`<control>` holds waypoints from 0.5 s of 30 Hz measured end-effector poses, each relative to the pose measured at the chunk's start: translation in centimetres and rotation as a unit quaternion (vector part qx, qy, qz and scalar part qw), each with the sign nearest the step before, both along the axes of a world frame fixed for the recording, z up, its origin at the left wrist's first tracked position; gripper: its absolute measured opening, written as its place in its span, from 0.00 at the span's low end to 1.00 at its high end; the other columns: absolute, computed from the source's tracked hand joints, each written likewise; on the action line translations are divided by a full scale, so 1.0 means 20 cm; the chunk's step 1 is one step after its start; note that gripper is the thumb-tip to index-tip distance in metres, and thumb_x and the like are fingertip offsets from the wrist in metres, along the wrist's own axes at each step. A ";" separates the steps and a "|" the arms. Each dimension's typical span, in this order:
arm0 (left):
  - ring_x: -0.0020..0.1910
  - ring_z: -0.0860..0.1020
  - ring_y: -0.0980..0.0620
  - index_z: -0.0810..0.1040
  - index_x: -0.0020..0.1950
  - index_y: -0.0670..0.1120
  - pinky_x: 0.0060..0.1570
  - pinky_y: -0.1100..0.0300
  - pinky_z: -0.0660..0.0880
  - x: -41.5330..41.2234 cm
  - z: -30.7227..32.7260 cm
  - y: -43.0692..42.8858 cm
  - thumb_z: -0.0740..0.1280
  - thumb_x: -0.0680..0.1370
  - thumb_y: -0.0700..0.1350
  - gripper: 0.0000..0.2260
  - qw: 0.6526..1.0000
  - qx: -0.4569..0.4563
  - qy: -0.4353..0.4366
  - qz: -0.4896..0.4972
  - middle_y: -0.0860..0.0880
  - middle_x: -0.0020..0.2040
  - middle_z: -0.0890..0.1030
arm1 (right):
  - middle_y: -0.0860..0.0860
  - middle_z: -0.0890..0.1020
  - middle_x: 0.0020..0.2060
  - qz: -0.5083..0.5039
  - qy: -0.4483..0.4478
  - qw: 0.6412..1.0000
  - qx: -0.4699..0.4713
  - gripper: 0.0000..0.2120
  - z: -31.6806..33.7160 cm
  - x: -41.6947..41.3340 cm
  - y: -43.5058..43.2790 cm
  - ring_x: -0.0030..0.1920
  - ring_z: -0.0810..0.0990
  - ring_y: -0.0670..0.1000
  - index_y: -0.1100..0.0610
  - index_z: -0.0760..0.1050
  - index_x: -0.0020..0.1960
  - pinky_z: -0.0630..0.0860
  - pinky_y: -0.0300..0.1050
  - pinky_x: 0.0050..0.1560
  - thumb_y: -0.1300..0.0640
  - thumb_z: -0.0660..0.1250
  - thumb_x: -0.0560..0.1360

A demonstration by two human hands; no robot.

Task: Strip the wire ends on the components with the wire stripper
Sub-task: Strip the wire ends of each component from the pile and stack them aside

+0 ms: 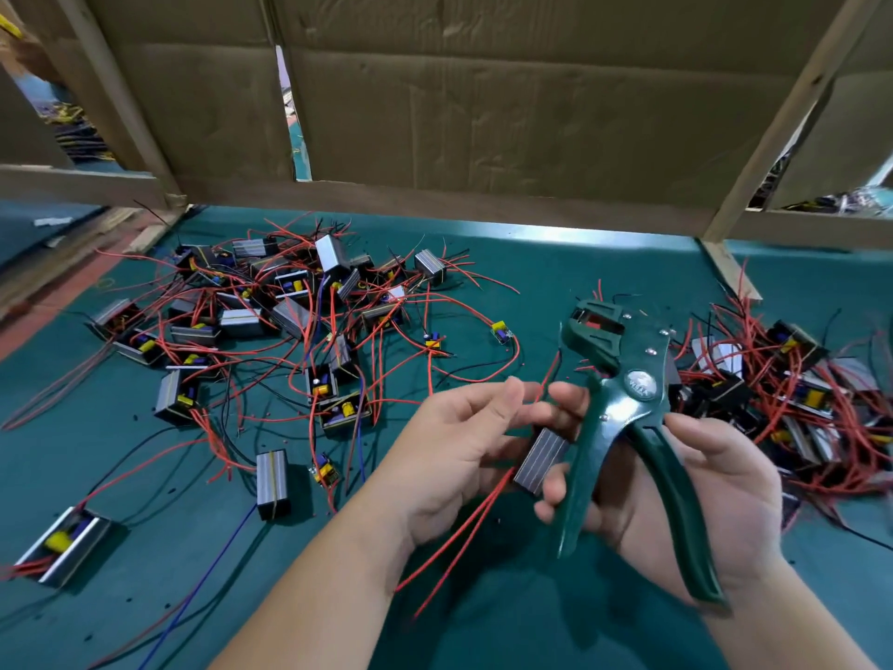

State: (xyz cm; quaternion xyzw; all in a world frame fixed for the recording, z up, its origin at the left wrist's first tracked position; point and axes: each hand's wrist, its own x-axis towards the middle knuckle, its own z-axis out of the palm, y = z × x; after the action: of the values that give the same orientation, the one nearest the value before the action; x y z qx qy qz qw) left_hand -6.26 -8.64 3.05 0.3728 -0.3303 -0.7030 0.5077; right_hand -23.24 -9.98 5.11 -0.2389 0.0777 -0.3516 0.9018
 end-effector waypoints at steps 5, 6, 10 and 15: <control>0.25 0.76 0.49 0.82 0.39 0.46 0.27 0.61 0.75 0.03 -0.01 -0.01 0.71 0.69 0.46 0.04 0.998 0.002 -0.059 0.034 0.46 0.32 0.79 | 0.66 0.78 0.57 -0.006 0.097 0.993 -0.070 0.36 -0.05 0.03 0.03 0.42 0.79 0.68 0.69 0.72 0.65 0.76 0.65 0.47 0.53 0.76 0.62; 0.27 0.77 0.49 0.82 0.38 0.46 0.30 0.60 0.77 0.04 0.00 -0.02 0.70 0.71 0.43 0.03 0.998 0.018 -0.040 0.045 0.45 0.33 0.80 | 0.66 0.78 0.58 -0.018 0.113 0.991 -0.073 0.36 -0.06 0.03 0.04 0.41 0.79 0.68 0.68 0.73 0.64 0.76 0.65 0.46 0.53 0.76 0.60; 0.33 0.81 0.51 0.77 0.45 0.43 0.36 0.62 0.79 0.10 0.02 -0.05 0.65 0.76 0.38 0.03 0.994 0.032 0.035 0.099 0.43 0.35 0.83 | 0.67 0.76 0.60 -0.056 0.137 0.985 -0.091 0.36 -0.06 0.04 0.04 0.40 0.79 0.70 0.69 0.73 0.63 0.75 0.66 0.44 0.53 0.77 0.60; 0.47 0.83 0.53 0.72 0.47 0.44 0.42 0.67 0.77 0.20 0.06 -0.01 0.64 0.75 0.43 0.03 0.994 -0.091 -0.051 0.021 0.45 0.48 0.85 | 0.70 0.79 0.50 -0.125 0.215 0.964 -0.091 0.35 -0.06 0.00 0.02 0.39 0.79 0.69 0.67 0.76 0.60 0.77 0.65 0.42 0.54 0.78 0.56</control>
State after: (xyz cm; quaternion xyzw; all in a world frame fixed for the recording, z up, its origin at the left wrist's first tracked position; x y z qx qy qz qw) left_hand -2.27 -8.78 4.16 0.3672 -0.4106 -0.6389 0.5370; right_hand -23.31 -9.57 3.92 -0.3788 0.2665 -0.4072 0.7872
